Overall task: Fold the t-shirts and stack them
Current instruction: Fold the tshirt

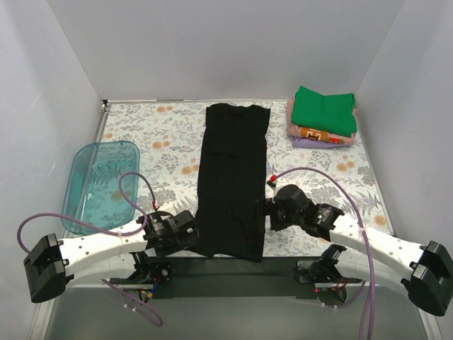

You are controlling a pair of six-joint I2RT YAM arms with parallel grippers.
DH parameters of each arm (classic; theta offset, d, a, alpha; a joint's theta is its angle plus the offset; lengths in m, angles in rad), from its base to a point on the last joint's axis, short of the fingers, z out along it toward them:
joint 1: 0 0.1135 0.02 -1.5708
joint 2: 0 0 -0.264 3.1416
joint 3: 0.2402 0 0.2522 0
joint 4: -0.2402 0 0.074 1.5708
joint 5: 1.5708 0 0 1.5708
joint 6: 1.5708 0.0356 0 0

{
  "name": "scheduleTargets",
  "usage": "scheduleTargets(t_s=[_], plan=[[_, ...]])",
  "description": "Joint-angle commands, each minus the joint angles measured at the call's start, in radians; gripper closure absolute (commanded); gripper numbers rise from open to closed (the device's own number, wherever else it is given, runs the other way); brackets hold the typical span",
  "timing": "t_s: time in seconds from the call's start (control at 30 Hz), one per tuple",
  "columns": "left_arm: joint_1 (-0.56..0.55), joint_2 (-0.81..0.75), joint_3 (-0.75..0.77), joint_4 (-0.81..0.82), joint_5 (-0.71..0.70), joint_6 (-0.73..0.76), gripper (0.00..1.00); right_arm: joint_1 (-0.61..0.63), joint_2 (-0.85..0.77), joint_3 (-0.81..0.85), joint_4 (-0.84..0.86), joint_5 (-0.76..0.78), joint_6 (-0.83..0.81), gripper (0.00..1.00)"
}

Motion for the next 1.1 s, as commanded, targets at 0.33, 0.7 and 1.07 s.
scheduleTargets(t_s=[0.33,0.7,1.07], plan=[[0.023,0.17,0.019,0.18,-0.025,-0.292,0.54,0.207,-0.062,-0.049,-0.099,0.046,0.168,0.02],[0.027,0.215,-0.022,0.208,0.106,-0.278,1.0,0.322,-0.005,-0.053,-0.146,0.079,0.283,0.01],[0.015,0.133,-0.074,0.197,0.238,-0.273,1.0,0.437,0.078,-0.056,-0.125,0.112,0.401,0.19]])
